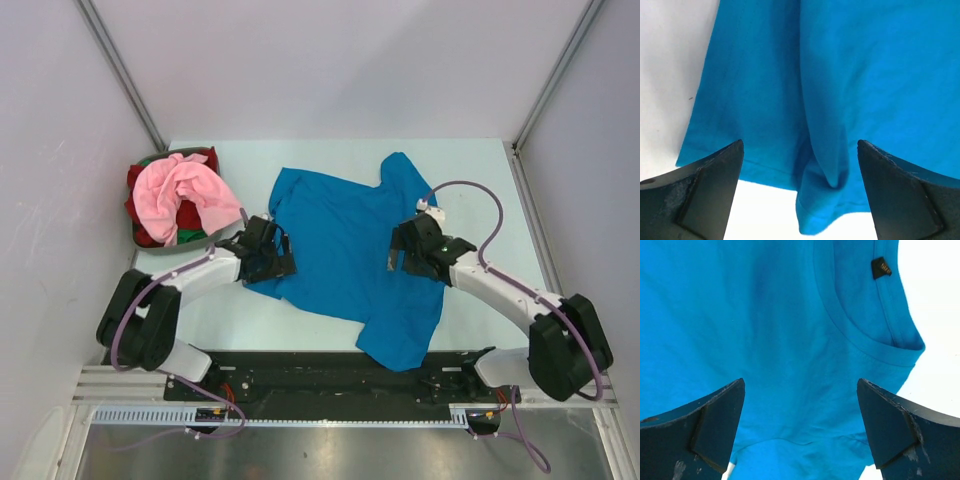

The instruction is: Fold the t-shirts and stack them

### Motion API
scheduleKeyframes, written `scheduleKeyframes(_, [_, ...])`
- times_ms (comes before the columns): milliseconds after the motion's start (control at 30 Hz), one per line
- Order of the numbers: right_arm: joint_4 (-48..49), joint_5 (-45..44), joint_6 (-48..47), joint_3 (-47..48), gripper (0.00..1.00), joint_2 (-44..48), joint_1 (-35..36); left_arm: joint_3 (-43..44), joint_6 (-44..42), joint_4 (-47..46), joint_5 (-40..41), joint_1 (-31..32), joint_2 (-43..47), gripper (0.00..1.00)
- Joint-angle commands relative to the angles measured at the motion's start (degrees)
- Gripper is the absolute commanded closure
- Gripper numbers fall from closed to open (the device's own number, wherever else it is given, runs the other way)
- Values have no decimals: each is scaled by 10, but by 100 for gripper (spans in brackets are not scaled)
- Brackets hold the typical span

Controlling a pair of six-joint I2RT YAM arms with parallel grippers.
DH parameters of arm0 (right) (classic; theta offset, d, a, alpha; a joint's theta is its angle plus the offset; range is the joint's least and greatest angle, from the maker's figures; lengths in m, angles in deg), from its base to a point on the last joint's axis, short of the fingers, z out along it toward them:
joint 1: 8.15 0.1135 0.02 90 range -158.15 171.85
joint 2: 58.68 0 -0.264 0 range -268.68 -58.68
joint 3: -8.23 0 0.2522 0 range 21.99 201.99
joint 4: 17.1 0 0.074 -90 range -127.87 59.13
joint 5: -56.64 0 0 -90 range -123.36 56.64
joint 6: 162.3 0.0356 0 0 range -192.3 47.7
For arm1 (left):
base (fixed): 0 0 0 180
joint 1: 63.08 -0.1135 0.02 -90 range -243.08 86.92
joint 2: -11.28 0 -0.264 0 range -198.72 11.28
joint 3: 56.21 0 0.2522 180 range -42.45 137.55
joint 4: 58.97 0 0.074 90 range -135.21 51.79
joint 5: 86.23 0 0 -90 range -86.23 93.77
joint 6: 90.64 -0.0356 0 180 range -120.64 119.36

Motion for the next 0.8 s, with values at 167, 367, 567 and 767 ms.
scheduleKeyframes(167, [30,-40,41,-27,1,-76,4,-11,28,-23,55,5,-50,0])
scheduleKeyframes(367, [-13,-104,78,-27,0,-105,14,-56,51,-9,67,6,-26,0])
scheduleKeyframes(567, [-73,-173,127,-27,0,-117,42,-120,103,9,67,11,52,0])
scheduleKeyframes(767, [-142,-215,178,-30,0,-142,56,-188,151,21,62,15,133,0])
